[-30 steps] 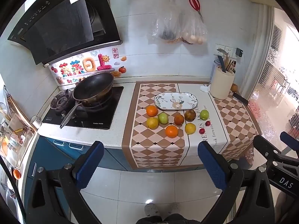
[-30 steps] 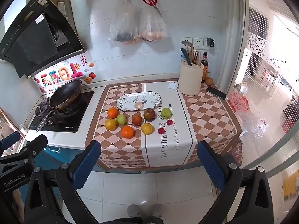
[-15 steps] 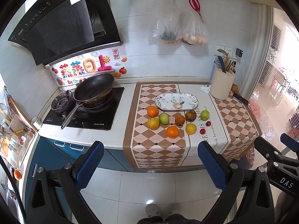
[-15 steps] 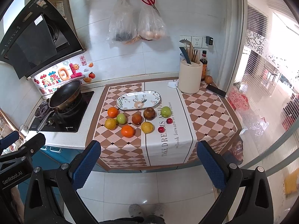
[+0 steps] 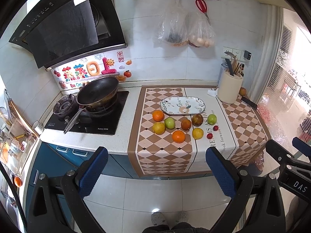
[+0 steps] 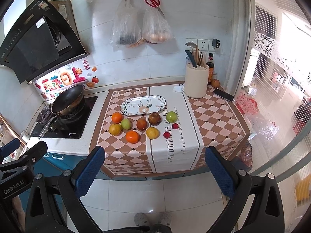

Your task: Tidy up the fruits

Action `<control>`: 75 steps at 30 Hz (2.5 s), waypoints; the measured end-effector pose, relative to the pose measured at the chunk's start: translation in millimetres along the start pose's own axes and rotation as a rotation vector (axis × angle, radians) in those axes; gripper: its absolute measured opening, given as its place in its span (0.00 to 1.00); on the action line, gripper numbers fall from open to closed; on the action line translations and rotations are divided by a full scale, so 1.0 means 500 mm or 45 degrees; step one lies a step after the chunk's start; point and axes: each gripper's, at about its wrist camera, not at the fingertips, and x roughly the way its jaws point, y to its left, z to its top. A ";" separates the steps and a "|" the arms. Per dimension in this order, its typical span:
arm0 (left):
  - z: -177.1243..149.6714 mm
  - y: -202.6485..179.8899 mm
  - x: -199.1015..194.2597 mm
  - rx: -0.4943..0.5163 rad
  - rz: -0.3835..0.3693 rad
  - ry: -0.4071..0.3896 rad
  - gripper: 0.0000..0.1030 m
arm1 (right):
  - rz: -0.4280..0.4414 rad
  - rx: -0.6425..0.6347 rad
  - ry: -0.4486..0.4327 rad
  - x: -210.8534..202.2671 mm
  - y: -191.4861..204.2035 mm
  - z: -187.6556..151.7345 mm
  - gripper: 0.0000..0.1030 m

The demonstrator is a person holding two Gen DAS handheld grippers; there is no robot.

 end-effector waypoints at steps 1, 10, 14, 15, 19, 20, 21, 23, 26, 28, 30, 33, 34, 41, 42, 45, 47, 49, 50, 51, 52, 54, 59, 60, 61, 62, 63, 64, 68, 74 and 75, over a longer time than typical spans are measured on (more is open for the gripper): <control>0.003 0.001 -0.001 -0.002 -0.001 0.000 1.00 | -0.002 0.005 -0.003 -0.009 -0.003 -0.004 1.00; 0.003 0.000 -0.002 0.000 -0.001 -0.005 1.00 | -0.007 0.006 -0.009 -0.023 -0.002 0.000 1.00; 0.001 0.000 -0.001 0.000 -0.001 -0.006 1.00 | -0.008 0.008 -0.015 -0.034 -0.003 0.003 1.00; -0.001 0.000 -0.001 0.001 -0.002 -0.005 1.00 | -0.009 0.006 -0.017 -0.035 -0.003 0.003 1.00; -0.001 0.000 -0.001 0.001 -0.002 -0.006 1.00 | -0.010 0.003 -0.023 -0.038 -0.004 0.005 1.00; 0.002 0.000 -0.002 0.001 -0.003 -0.005 1.00 | -0.010 0.002 -0.024 -0.041 -0.003 0.007 1.00; -0.002 0.000 -0.001 0.001 -0.002 -0.008 1.00 | -0.009 0.004 -0.022 -0.039 -0.004 0.005 1.00; 0.000 0.000 -0.001 0.001 -0.002 -0.007 1.00 | -0.008 0.005 -0.022 -0.042 -0.003 0.007 1.00; 0.003 0.009 -0.003 0.001 -0.002 -0.009 1.00 | -0.011 0.003 -0.026 -0.042 -0.004 0.005 1.00; 0.000 0.009 -0.003 -0.002 -0.005 -0.009 1.00 | -0.011 0.003 -0.026 -0.041 -0.004 0.003 1.00; -0.001 0.009 -0.003 0.000 -0.003 -0.009 1.00 | -0.010 0.003 -0.029 -0.040 -0.005 0.001 1.00; 0.005 0.006 -0.012 -0.002 -0.003 -0.013 1.00 | -0.009 0.002 -0.029 -0.039 -0.005 0.000 1.00; 0.005 0.002 -0.013 -0.001 -0.002 -0.013 1.00 | -0.008 0.003 -0.029 -0.040 -0.005 0.000 1.00; 0.006 0.003 -0.015 -0.009 -0.003 -0.014 1.00 | -0.002 0.005 -0.035 -0.055 -0.009 0.008 1.00; 0.010 -0.004 -0.014 -0.010 0.000 -0.013 1.00 | 0.000 0.005 -0.035 -0.057 -0.012 0.008 1.00; 0.022 -0.018 -0.008 -0.035 0.021 -0.026 1.00 | 0.013 0.011 -0.037 -0.051 -0.031 0.024 1.00; 0.032 -0.024 0.008 -0.066 0.049 -0.064 1.00 | 0.031 0.026 -0.048 -0.039 -0.044 0.033 1.00; 0.043 -0.028 0.028 -0.095 0.096 -0.107 1.00 | 0.060 0.038 -0.086 -0.020 -0.060 0.041 1.00; 0.046 -0.028 0.046 -0.102 0.122 -0.121 1.00 | 0.068 0.035 -0.095 -0.005 -0.066 0.045 1.00; 0.043 -0.022 0.059 -0.105 0.134 -0.132 1.00 | 0.074 0.034 -0.087 0.017 -0.072 0.048 1.00; 0.048 -0.019 0.080 -0.105 0.163 -0.141 1.00 | 0.090 0.037 -0.071 0.037 -0.077 0.051 1.00; 0.054 -0.014 0.113 -0.107 0.190 -0.129 1.00 | 0.138 0.052 -0.022 0.087 -0.086 0.050 1.00; 0.076 0.025 0.255 -0.136 0.304 0.021 1.00 | 0.203 0.061 0.131 0.245 -0.071 0.047 0.95; 0.075 0.035 0.273 -0.134 0.315 0.043 1.00 | 0.210 0.062 0.166 0.282 -0.065 0.045 0.94; 0.084 0.046 0.319 -0.133 0.323 0.092 1.00 | 0.221 0.064 0.199 0.317 -0.059 0.047 0.89; 0.084 0.055 0.343 -0.130 0.334 0.117 1.00 | 0.234 0.068 0.227 0.356 -0.051 0.049 0.85; 0.083 0.066 0.367 -0.123 0.340 0.143 1.00 | 0.234 0.069 0.252 0.386 -0.045 0.043 0.85; 0.092 0.076 0.416 -0.110 0.337 0.194 1.00 | 0.241 0.076 0.295 0.429 -0.034 0.041 0.85; 0.108 0.106 0.538 -0.054 0.319 0.316 1.00 | 0.288 0.118 0.413 0.581 0.013 0.027 0.85; 0.135 0.140 0.732 0.052 0.220 0.505 1.00 | 0.275 0.191 0.631 0.847 0.116 0.005 0.85; 0.137 0.143 0.768 0.072 0.195 0.550 0.99 | 0.261 0.194 0.654 0.873 0.127 0.001 0.85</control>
